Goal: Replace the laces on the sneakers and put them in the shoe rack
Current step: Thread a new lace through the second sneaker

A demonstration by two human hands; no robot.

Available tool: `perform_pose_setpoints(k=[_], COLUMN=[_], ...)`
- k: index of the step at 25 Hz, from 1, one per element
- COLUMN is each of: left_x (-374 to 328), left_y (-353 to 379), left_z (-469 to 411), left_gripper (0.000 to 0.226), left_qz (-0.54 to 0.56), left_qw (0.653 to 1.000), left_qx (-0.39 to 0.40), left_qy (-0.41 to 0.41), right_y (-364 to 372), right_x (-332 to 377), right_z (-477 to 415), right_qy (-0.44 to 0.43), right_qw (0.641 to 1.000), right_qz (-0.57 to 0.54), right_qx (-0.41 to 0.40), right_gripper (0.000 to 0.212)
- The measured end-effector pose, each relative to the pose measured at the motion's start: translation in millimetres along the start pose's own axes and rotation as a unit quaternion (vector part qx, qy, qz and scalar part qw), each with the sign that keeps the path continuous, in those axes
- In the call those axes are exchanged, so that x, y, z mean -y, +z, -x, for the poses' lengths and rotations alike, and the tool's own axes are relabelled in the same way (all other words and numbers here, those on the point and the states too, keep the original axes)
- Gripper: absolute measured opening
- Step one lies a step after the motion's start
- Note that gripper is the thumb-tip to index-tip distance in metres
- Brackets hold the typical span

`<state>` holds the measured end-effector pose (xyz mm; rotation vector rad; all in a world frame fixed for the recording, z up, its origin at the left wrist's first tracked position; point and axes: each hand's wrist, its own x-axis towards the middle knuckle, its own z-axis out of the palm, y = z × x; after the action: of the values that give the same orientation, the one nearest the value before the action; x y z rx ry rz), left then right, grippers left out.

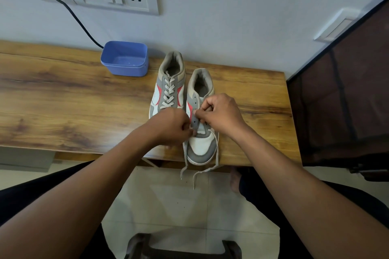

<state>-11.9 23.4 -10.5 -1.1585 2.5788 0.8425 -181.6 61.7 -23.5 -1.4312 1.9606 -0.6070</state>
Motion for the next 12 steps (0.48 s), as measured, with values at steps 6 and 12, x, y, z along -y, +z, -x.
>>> perform_pose_setpoints(k=[6,12], left_x=[-4.8,3.3], left_y=[-6.1,2.1], left_z=[13.3,1.8], left_gripper=[0.033,0.040], left_qz=[0.149,0.083], left_qw=[0.966,0.996], left_qx=[0.209,0.029], left_qy=[0.002,-0.008], right_y=[-1.3,-1.3], right_x=[-0.7,1.2], right_z=[2.4,0.6], right_qy=[0.001,0.006], right_qw=[1.000,1.000], right_qz=[-0.003,-0.006], right_qx=[0.003,-0.003], right_gripper=[0.022,0.019])
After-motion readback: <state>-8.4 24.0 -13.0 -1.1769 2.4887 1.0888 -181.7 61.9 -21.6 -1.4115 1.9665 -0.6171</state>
